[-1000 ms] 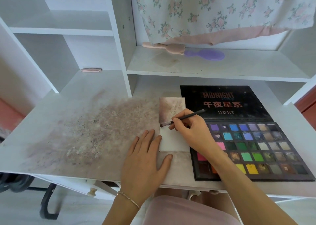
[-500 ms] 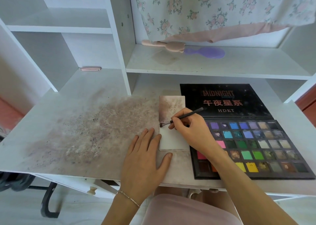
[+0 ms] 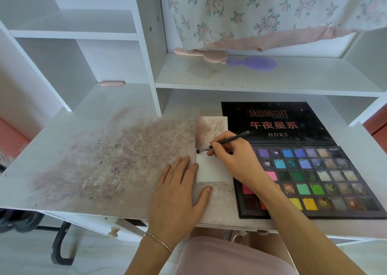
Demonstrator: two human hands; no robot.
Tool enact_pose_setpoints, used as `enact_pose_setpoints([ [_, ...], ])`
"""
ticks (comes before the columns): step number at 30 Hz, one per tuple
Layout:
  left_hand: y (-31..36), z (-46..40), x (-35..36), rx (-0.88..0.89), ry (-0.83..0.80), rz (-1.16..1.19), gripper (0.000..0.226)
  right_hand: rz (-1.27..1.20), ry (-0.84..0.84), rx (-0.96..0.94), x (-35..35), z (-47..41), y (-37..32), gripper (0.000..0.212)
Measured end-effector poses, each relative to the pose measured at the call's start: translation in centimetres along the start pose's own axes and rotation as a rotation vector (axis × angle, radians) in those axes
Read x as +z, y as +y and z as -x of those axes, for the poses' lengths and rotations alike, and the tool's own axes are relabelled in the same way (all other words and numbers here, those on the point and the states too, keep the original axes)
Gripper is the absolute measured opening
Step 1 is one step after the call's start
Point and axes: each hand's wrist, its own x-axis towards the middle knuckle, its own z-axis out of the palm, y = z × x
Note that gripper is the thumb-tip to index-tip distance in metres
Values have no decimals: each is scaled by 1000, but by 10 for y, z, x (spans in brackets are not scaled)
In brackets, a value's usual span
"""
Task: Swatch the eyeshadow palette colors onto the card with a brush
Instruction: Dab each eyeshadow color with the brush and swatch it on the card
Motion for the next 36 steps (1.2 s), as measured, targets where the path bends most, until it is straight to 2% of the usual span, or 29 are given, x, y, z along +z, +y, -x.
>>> enact_pose_setpoints([
  [15, 0, 0, 0, -3, -2, 5, 61, 15, 5, -2, 1, 0, 2, 8],
  [26, 0, -1, -1, -1, 9, 3, 59, -210, 203, -68, -20, 2, -9, 18],
  [31, 0, -1, 0, -6, 23, 9, 59, -167, 299, -58, -55, 12, -4, 21],
  [36, 1, -1, 0, -18, 26, 26, 63, 1, 349, -4, -77, 25, 13, 23],
])
